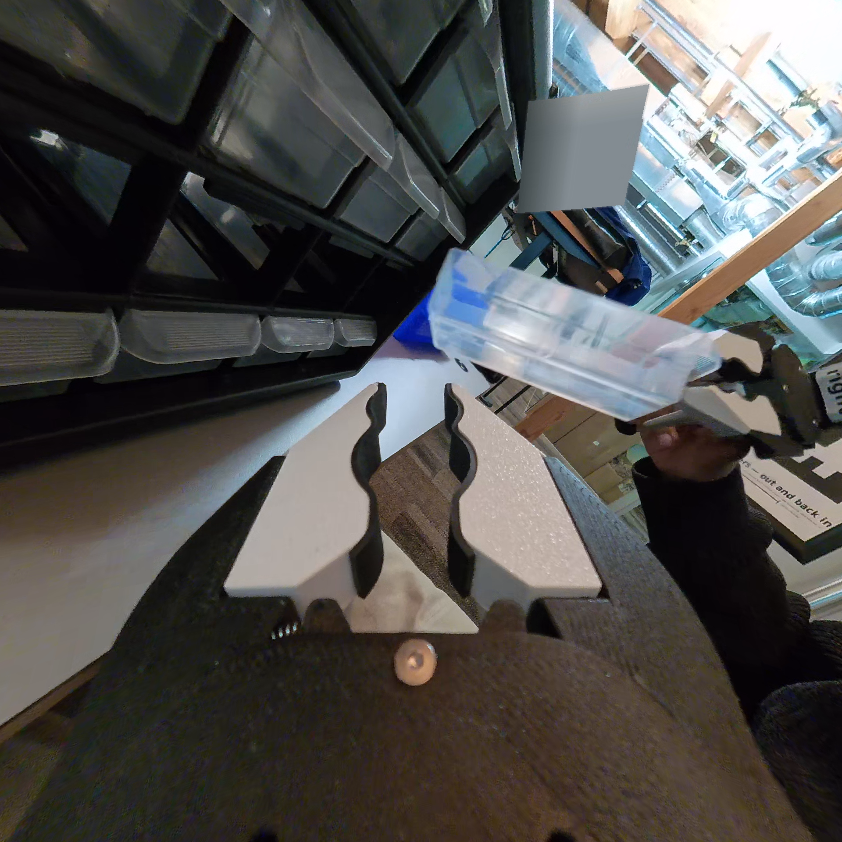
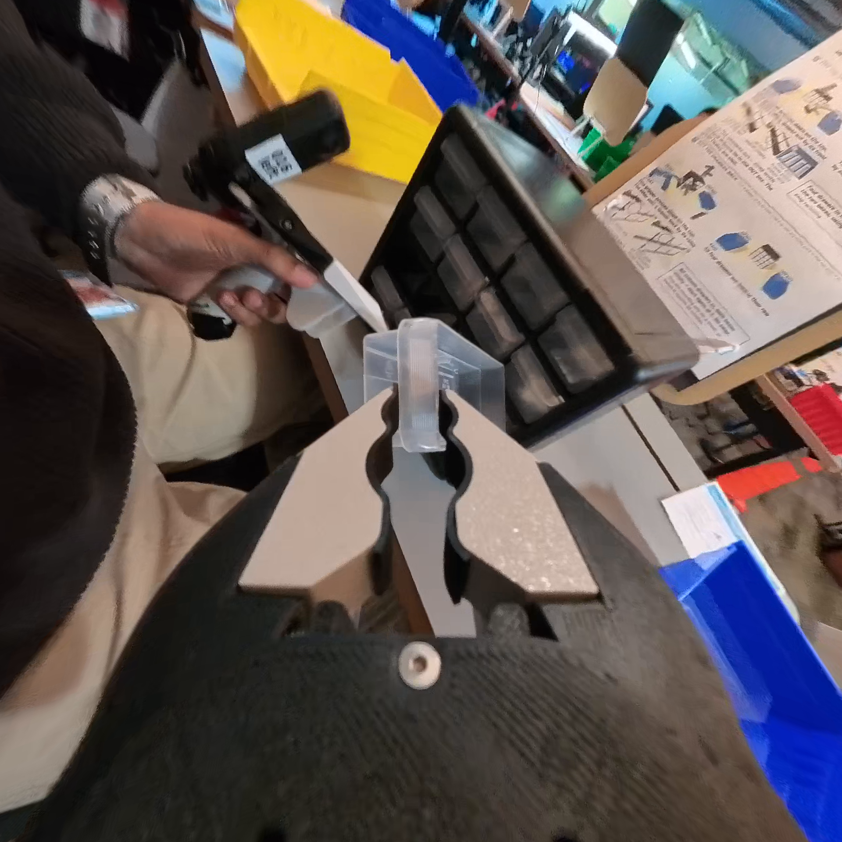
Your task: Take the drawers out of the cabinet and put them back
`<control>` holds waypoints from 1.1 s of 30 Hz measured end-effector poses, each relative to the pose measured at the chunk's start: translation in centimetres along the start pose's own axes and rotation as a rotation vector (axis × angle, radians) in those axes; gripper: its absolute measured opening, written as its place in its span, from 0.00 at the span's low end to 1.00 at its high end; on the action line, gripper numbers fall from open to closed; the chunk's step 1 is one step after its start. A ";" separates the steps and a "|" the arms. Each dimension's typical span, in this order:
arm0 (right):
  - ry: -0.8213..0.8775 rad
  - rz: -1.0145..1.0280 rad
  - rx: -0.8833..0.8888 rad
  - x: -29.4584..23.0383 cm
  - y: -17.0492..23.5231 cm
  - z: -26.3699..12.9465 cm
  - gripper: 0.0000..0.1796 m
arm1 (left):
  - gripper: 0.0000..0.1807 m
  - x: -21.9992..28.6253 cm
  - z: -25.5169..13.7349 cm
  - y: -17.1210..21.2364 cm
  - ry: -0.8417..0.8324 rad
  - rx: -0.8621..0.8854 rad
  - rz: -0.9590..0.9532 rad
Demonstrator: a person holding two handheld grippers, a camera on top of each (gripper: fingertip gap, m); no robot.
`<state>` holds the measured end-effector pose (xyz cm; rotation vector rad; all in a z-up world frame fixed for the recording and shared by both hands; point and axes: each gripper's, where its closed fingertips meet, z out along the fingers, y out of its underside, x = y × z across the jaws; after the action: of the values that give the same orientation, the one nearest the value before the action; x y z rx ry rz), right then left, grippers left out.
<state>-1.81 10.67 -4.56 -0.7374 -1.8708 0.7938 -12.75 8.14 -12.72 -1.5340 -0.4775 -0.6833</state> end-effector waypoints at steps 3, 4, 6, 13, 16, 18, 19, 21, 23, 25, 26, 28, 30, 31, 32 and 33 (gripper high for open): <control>0.001 0.081 0.119 1.6 -1.7 -3.1 0.08 | 0.13 0.1 0.0 0.0 -0.001 0.001 0.001; 0.009 0.116 0.164 2.4 -2.1 -4.3 0.08 | 0.13 0.1 0.0 0.1 -0.001 0.000 0.000; 0.077 0.173 0.250 4.8 -2.4 -7.1 0.08 | 0.13 0.1 0.0 0.2 -0.001 -0.003 -0.007; 0.469 0.362 0.132 15.8 5.4 -13.6 0.09 | 0.13 0.3 0.2 0.4 0.006 -0.009 -0.009; 0.575 0.415 -0.113 19.1 11.5 -12.9 0.09 | 0.12 0.4 0.3 0.6 0.008 -0.015 -0.003; 0.597 0.442 -0.261 20.5 15.0 -11.7 0.09 | 0.12 0.5 0.3 0.5 0.006 -0.012 0.004; 0.599 0.451 -0.335 20.9 16.6 -11.0 0.09 | 0.12 0.5 0.3 0.4 0.005 -0.010 0.008; 0.591 0.458 -0.478 21.6 19.7 -9.5 0.09 | 0.12 0.4 0.3 0.3 0.003 -0.009 0.016; 0.572 0.464 -0.608 21.9 22.4 -8.2 0.09 | 0.12 0.3 0.3 0.3 -0.001 -0.008 0.019; 0.538 0.495 -0.714 21.8 24.4 -6.8 0.09 | 0.12 0.1 0.2 0.3 -0.005 -0.006 0.014; 0.520 0.518 -0.752 21.6 25.1 -6.1 0.09 | 0.12 0.0 0.2 0.2 -0.007 -0.004 0.011; 0.501 0.558 -0.792 21.4 25.9 -4.7 0.09 | 0.12 -0.2 0.0 0.1 -0.011 -0.001 0.005; 0.510 0.553 -0.820 21.7 26.0 -3.5 0.09 | 0.12 -0.4 -0.1 -0.1 -0.015 0.004 0.000; 0.506 0.558 -0.830 21.7 26.1 -2.9 0.10 | 0.12 -0.5 -0.2 -0.3 -0.017 0.007 0.004; 0.493 0.573 -0.832 21.6 26.2 -2.1 0.10 | 0.12 -0.6 -0.3 -0.5 -0.020 0.012 0.014; 0.473 0.596 -0.831 21.3 26.4 -1.3 0.10 | 0.12 -0.6 -0.3 -0.7 -0.023 0.016 0.029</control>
<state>-4.53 43.35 -13.47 -1.8778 -1.5028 0.0993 -13.64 7.92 -12.61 -1.5320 -0.4758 -0.6389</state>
